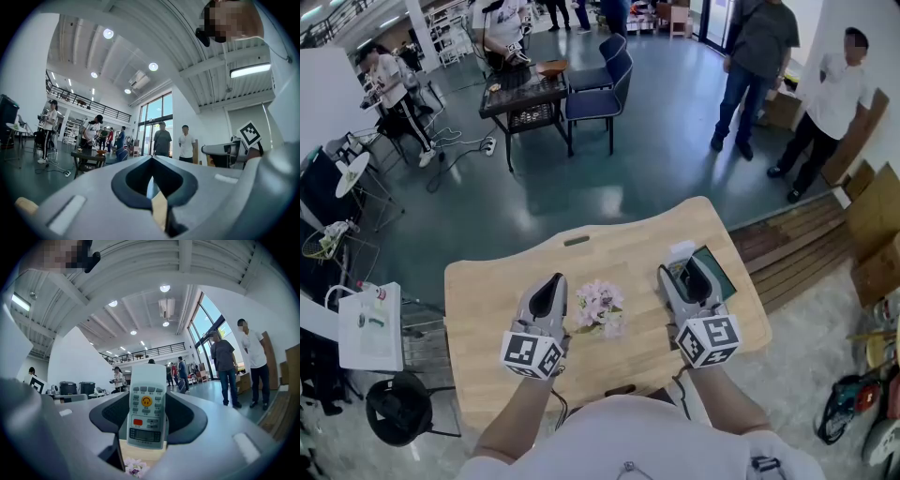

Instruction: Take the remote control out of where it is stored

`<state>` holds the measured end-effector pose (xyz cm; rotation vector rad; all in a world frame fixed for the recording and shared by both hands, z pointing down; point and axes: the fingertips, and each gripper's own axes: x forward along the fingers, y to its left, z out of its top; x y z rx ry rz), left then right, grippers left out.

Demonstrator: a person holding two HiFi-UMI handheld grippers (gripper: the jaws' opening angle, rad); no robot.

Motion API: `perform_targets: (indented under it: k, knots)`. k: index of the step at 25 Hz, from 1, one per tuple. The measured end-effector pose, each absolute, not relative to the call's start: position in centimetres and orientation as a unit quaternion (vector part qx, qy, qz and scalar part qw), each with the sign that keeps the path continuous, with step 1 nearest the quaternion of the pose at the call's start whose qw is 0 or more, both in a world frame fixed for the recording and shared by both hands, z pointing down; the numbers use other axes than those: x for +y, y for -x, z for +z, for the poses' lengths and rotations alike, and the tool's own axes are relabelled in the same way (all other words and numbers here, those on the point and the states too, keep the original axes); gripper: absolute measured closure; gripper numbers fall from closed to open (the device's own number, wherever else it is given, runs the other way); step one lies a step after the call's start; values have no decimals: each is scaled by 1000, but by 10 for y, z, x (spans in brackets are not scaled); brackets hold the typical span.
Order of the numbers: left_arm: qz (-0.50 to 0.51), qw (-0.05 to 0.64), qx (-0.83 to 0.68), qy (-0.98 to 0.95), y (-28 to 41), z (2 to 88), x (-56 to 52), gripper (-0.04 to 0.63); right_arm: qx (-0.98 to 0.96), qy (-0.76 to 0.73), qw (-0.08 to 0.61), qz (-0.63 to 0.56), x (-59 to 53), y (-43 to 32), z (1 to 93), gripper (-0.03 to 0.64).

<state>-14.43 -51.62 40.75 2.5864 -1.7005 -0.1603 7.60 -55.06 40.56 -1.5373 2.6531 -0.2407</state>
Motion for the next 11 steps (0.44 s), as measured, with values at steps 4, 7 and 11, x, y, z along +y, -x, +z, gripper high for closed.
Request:
perform_targets:
  k: [4,7,11]
  knots:
    - [-53,21,-547,-835,142,406,-514,595,862,500,31,-80,-548,-77,407,350]
    - [-53,21,-547,-835,140,407,-512,595,862,500,29,-82,-546,-78,409,350]
    - [-52,24,-547,-835,139,411,-509,595,863,498,27,-83,-543,-77,413,350]
